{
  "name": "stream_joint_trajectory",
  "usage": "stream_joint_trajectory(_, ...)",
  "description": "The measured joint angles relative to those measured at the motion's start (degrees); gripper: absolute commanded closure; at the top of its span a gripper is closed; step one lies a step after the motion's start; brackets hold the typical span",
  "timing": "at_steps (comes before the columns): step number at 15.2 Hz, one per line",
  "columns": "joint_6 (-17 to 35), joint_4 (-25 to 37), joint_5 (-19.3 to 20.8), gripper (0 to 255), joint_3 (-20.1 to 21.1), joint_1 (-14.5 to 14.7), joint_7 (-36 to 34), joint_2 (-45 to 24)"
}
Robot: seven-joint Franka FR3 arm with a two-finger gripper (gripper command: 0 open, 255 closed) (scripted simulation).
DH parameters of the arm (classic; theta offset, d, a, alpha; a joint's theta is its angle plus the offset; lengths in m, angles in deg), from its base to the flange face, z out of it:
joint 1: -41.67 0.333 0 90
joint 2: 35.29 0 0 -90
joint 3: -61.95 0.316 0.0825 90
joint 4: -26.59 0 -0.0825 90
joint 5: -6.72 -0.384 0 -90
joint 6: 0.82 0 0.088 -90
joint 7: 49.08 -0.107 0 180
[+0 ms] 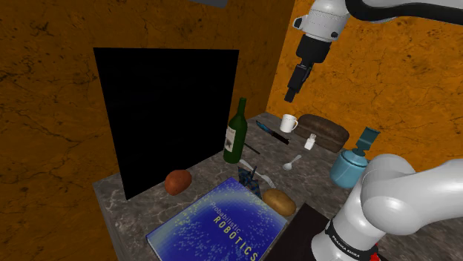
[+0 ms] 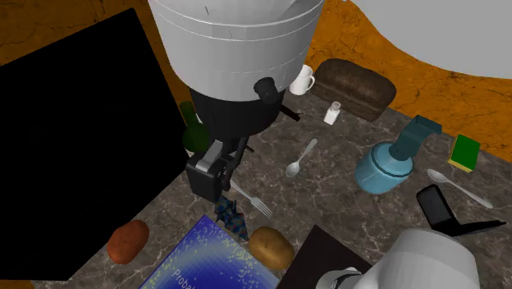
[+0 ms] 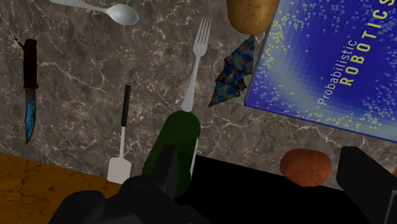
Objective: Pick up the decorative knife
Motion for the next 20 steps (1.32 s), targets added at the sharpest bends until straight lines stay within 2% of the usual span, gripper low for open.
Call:
stream_joint_trajectory(4, 3.05, -2.26, 1.24, 0, -2.18, -0.72, 1.93, -0.54)
stream_joint_trajectory(9, 10.73, -6.07, 4.14, 0, -7.67, -2.49, 6.69, -3.72)
stream_joint_trajectory(20, 27.92, -8.59, 7.36, 0, -19.74, -4.95, 16.96, -16.54)
